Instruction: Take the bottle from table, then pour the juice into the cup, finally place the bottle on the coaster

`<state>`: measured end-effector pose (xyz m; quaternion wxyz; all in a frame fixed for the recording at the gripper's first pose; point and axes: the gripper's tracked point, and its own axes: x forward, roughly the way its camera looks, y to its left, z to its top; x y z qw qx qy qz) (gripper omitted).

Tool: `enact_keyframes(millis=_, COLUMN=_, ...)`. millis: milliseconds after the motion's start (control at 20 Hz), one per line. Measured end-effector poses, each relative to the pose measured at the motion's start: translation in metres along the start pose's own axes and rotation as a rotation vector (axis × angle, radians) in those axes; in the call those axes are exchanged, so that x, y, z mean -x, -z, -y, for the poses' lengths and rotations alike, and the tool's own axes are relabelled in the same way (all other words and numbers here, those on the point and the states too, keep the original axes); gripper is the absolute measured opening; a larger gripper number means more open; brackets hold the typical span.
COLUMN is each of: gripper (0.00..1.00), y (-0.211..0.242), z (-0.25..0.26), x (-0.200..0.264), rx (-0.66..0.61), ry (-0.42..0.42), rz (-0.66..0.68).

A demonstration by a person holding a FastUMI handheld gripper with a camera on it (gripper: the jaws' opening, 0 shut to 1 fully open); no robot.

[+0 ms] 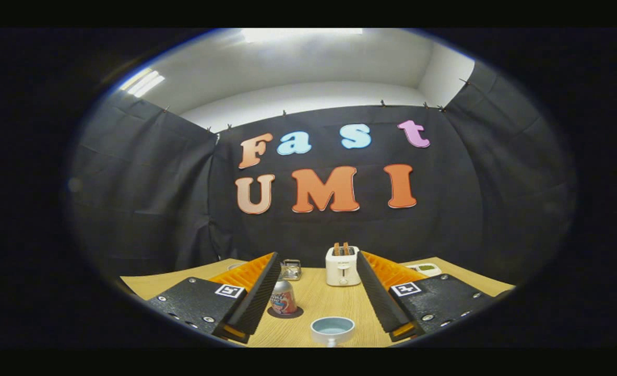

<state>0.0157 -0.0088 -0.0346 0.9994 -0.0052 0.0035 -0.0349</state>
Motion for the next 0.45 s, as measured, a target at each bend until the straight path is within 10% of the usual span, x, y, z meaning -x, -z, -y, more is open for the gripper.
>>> enact_keyframes(millis=450, gripper=0.87, y=-0.0082, z=0.0101, x=0.008, rx=0.0, ry=-0.018, rz=0.042)
